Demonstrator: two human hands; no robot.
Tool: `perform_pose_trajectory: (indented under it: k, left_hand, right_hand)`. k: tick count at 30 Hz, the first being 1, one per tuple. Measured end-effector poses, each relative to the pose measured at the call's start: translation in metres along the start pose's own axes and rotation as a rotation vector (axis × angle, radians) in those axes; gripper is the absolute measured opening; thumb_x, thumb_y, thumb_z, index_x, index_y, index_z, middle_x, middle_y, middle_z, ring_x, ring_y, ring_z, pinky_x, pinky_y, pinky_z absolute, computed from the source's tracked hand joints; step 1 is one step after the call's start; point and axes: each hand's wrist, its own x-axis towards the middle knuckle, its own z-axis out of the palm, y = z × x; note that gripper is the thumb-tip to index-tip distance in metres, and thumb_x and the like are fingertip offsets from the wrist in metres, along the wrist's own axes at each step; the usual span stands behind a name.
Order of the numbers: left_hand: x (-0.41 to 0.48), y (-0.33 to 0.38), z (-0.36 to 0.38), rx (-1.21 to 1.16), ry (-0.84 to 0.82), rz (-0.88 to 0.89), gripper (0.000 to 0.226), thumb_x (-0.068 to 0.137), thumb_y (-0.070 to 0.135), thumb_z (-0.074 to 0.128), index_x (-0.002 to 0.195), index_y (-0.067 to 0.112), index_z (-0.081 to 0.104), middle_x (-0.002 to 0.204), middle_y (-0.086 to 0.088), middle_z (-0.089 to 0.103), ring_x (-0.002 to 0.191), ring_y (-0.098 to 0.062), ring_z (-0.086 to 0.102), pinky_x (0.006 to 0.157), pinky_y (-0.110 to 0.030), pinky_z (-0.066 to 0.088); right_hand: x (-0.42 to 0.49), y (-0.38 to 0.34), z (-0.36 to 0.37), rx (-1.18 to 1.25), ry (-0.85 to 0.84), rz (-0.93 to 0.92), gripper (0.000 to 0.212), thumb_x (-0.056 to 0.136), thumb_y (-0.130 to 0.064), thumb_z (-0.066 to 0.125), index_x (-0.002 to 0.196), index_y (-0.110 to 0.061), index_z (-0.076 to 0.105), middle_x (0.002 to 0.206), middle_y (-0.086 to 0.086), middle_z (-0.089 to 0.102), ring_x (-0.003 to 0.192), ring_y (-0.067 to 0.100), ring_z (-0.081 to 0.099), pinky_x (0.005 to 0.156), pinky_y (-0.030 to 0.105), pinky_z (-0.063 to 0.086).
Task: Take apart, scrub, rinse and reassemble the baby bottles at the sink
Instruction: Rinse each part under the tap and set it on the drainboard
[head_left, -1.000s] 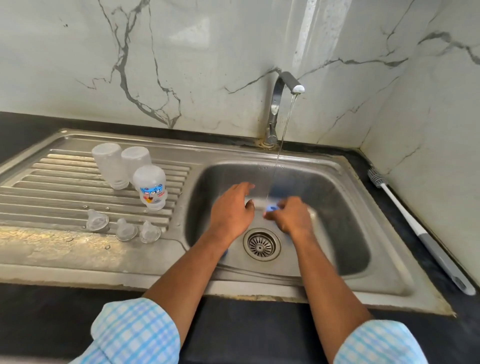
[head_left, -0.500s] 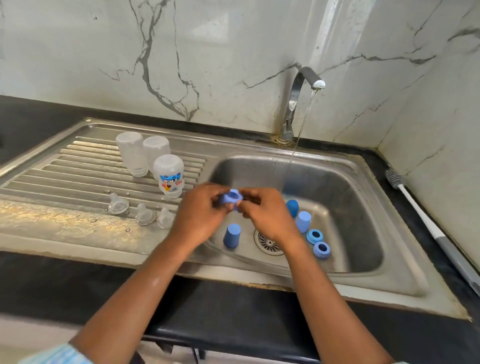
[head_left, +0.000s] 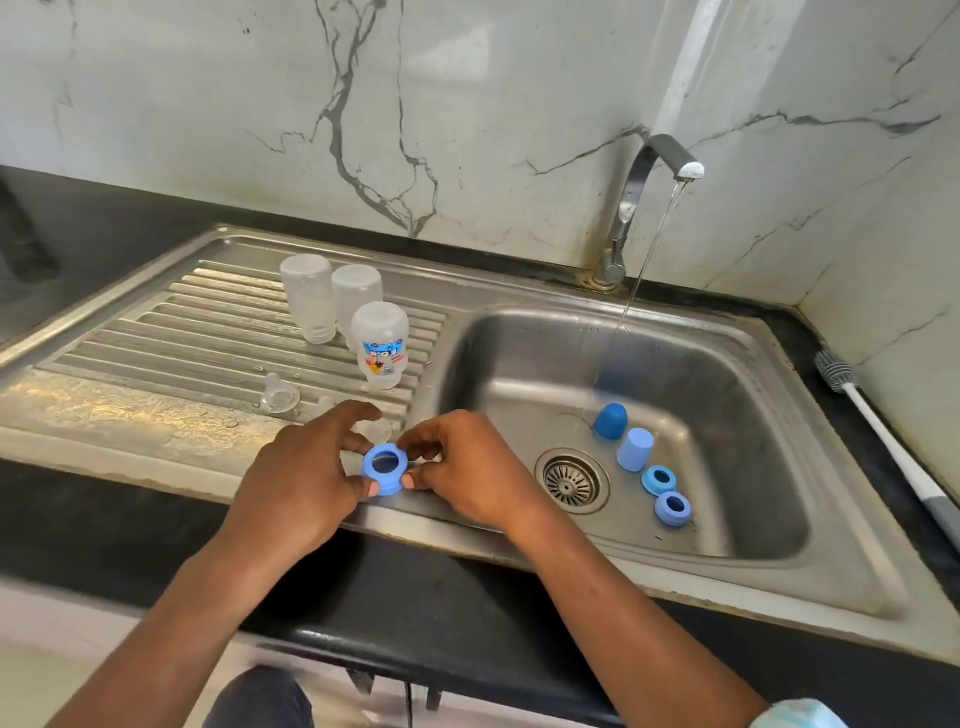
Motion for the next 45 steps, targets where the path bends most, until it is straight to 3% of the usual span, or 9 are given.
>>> perform_pose_trajectory:
  k: [6,13,18,22,29,33,37,42,45]
  left_hand:
    - [-0.001,0.003,-0.006,0.094,0.003,0.052,0.062,0.070,0.020,0.086,0.124,0.038,0.059,0.110,0.016,0.051,0.074,-0.012,0.054,0.076,-0.033,0.042]
    - [0.023,0.065,0.008,-0.016,0.020,0.255,0.026,0.086,0.036,0.072,0.112,0.039,0.065,0.096,0.018,0.060,0.070,0.002,0.050,0.072,-0.027,0.039]
    - [0.069,0.124,0.066,0.168,-0.084,0.462,0.025,0.091,0.041,0.064,0.115,0.034,0.065,0.111,0.010,0.067,0.105,-0.016,0.063,0.082,-0.031,0.049]
    - [0.103,0.154,0.113,0.186,-0.199,0.455,0.024,0.091,0.039,0.063,0.114,0.034,0.066,0.118,0.007,0.068,0.112,-0.020,0.062,0.088,-0.032,0.047]
    - [0.138,0.174,0.173,0.071,-0.343,0.283,0.020,0.091,0.035,0.065,0.110,0.028,0.068,0.116,0.001,0.069,0.106,-0.023,0.064,0.090,-0.035,0.052]
    - [0.147,0.168,0.193,-0.014,-0.346,0.188,0.017,0.089,0.033,0.065,0.104,0.028,0.072,0.111,0.002,0.072,0.102,-0.022,0.066,0.087,-0.034,0.054]
    - [0.153,0.156,0.211,-0.073,-0.357,0.108,0.015,0.087,0.033,0.066,0.099,0.028,0.074,0.109,0.002,0.072,0.102,-0.022,0.067,0.088,-0.033,0.054]
    - [0.171,0.147,0.216,-0.095,-0.333,0.069,0.029,0.088,0.024,0.063,0.116,0.029,0.069,0.120,0.000,0.069,0.110,-0.023,0.064,0.094,-0.033,0.051]
    - [0.178,0.152,0.219,-0.148,-0.326,0.090,0.051,0.089,0.025,0.065,0.138,0.019,0.055,0.132,-0.007,0.063,0.121,-0.027,0.059,0.100,-0.035,0.047]
  right_hand:
    - [-0.003,0.004,-0.008,-0.007,0.051,0.036,0.043,0.080,-0.008,0.077,0.122,-0.014,0.070,0.110,0.001,0.073,0.094,0.007,0.063,0.084,0.013,0.044]
    - [-0.008,0.035,-0.068,0.099,0.194,0.188,0.034,0.081,-0.010,0.079,0.114,-0.006,0.071,0.095,0.003,0.071,0.090,0.014,0.068,0.089,0.028,0.054]
    - [-0.004,0.095,-0.116,-0.093,0.195,0.363,0.038,0.080,-0.016,0.081,0.115,-0.004,0.071,0.104,0.009,0.074,0.091,0.013,0.066,0.077,0.021,0.044]
    - [-0.004,0.158,-0.157,-0.301,0.226,0.598,0.034,0.081,-0.014,0.079,0.113,-0.006,0.072,0.111,0.012,0.072,0.102,0.024,0.067,0.091,0.034,0.051]
    - [-0.023,0.229,-0.158,-0.595,-0.153,0.947,0.038,0.077,-0.031,0.082,0.097,-0.009,0.058,0.088,0.006,0.061,0.081,0.024,0.058,0.071,0.029,0.046]
    - [-0.028,0.236,-0.138,-0.630,-0.279,0.962,0.059,0.076,-0.050,0.080,0.117,-0.015,0.055,0.114,0.004,0.062,0.097,0.021,0.059,0.080,0.029,0.047]
    - [-0.026,0.233,-0.123,-0.791,-0.317,0.905,0.060,0.074,-0.036,0.083,0.125,-0.016,0.057,0.127,0.004,0.062,0.115,0.022,0.062,0.088,0.030,0.051]
    - [-0.006,0.216,-0.145,-0.168,-0.158,0.980,0.018,0.080,-0.021,0.076,0.078,-0.007,0.066,0.070,0.012,0.065,0.061,0.025,0.062,0.056,0.029,0.052]
    - [0.022,0.199,-0.158,0.325,0.131,0.826,0.022,0.094,-0.021,0.059,0.085,-0.002,0.063,0.077,0.018,0.062,0.063,0.025,0.059,0.060,0.031,0.052]
